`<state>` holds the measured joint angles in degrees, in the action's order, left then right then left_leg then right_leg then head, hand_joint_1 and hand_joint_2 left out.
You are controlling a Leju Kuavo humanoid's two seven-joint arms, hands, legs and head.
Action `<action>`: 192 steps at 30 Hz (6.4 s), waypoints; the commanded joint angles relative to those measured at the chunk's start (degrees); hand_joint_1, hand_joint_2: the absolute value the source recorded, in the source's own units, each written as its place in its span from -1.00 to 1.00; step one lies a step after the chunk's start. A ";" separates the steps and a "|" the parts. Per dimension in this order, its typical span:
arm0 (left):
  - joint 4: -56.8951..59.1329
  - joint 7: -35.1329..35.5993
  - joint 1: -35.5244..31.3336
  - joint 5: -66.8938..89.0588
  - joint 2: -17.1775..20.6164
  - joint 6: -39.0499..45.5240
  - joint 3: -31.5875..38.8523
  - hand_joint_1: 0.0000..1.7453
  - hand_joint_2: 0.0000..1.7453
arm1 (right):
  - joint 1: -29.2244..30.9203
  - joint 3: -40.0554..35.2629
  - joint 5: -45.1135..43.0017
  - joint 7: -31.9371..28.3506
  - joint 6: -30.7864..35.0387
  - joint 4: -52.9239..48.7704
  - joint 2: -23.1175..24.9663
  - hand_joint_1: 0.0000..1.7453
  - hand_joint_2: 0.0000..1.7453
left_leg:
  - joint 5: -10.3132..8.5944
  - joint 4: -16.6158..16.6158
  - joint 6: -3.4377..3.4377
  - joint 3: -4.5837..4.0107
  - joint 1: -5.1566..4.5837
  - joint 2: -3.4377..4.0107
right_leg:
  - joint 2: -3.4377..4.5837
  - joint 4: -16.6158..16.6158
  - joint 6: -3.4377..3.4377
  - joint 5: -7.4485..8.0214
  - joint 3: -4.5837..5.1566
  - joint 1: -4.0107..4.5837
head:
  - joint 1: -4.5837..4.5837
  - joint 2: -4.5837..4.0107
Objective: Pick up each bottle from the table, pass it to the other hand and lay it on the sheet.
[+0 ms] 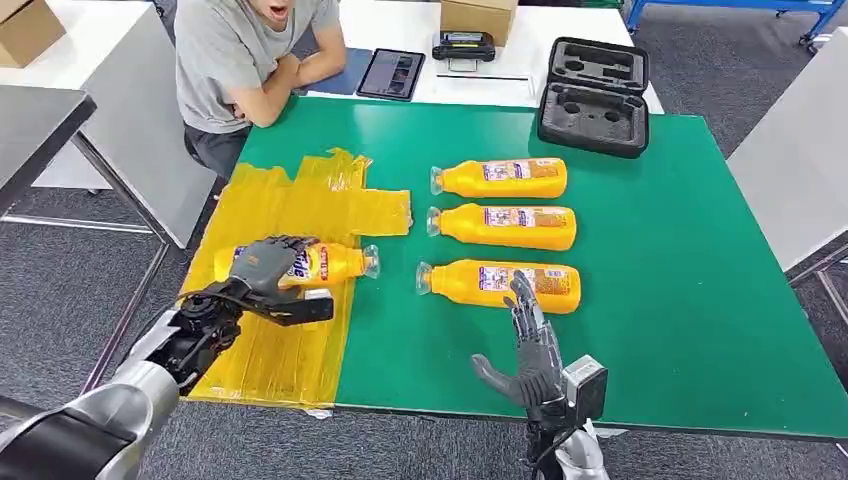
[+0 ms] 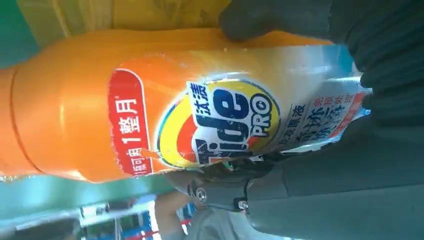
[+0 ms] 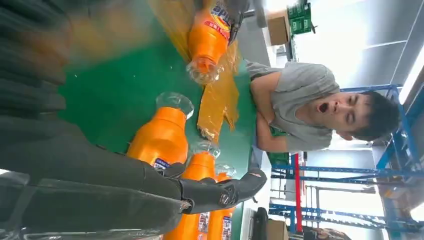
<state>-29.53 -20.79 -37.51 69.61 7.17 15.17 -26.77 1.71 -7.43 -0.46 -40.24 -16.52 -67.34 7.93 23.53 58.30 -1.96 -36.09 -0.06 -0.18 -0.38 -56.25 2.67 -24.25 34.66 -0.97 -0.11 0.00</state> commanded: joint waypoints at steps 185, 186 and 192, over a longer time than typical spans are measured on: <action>-49.87 -19.21 25.26 -61.59 -8.57 2.14 -18.71 -1.00 1.00 | 0.39 -7.98 35.47 21.09 12.24 -9.21 -28.09 -1.00 1.00 | 0.22 -0.05 0.25 0.15 0.01 0.04 | 0.09 0.13 -0.15 -0.11 -0.16 0.04 | 0.02 0.00; -49.87 -19.21 25.26 -61.59 -8.57 2.14 -18.71 -1.00 1.00 | 0.39 -7.98 35.47 21.09 12.24 -9.21 -28.09 -1.00 1.00 | 0.27 -0.04 0.27 0.25 0.02 0.06 | 0.11 0.14 -0.18 -0.14 -0.26 0.05 | 0.02 0.00; -49.38 -19.21 24.74 -61.80 -8.39 2.32 -19.10 -1.00 1.00 | 1.41 -8.92 36.02 20.70 13.37 -8.07 -28.50 -1.00 1.00 | 0.19 -0.04 0.22 0.07 0.00 0.05 | 0.10 0.13 -0.12 -0.08 -0.08 0.02 | 0.02 0.00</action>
<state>-82.99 -40.15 -10.04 7.91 -1.68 17.40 -44.04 0.01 -14.43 35.28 -19.39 -3.76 -79.89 -20.46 23.67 58.31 -1.80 -36.19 -0.10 -0.19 -0.35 -56.20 2.62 -24.30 34.75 -0.99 -0.09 0.00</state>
